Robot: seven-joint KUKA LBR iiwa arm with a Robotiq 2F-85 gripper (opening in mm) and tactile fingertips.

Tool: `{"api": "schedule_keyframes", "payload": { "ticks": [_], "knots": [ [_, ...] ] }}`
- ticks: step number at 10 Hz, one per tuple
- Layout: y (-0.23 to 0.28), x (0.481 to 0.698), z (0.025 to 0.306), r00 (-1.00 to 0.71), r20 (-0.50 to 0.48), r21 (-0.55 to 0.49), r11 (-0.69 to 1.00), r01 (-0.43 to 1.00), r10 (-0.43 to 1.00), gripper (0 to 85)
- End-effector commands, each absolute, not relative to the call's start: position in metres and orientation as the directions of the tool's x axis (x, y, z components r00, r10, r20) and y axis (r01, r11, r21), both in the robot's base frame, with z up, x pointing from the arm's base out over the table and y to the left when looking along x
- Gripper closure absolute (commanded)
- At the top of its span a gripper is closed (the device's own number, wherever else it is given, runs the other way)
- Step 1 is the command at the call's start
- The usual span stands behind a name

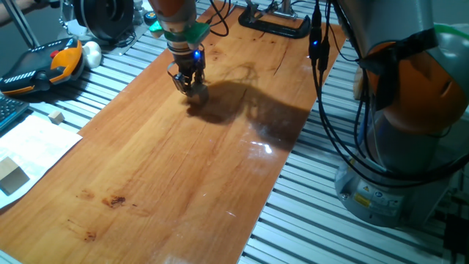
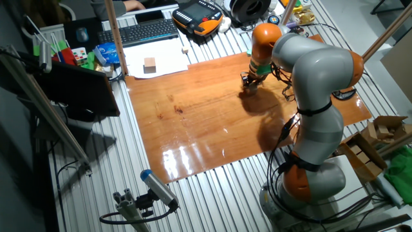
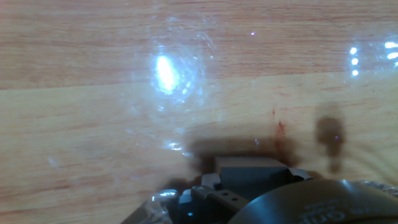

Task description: Hold a small block with the gripper and sweep it from left to right on the table

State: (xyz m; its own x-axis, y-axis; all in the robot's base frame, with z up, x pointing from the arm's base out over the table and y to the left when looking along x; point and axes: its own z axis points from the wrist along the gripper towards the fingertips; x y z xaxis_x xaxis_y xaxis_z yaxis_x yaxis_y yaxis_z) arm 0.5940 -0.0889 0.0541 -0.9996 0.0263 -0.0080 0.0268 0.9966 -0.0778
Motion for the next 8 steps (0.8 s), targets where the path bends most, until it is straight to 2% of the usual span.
{"api": "schedule_keyframes", "payload": {
  "ticks": [1, 8],
  "knots": [
    [-0.088, 0.596, 0.055, -1.0, -0.007, -0.078, 0.997, 0.027, 0.027, 39.3],
    [-0.072, 0.603, 0.054, -1.0, -0.005, -0.083, 0.996, 0.03, 0.03, 39.3]
  ]
}}
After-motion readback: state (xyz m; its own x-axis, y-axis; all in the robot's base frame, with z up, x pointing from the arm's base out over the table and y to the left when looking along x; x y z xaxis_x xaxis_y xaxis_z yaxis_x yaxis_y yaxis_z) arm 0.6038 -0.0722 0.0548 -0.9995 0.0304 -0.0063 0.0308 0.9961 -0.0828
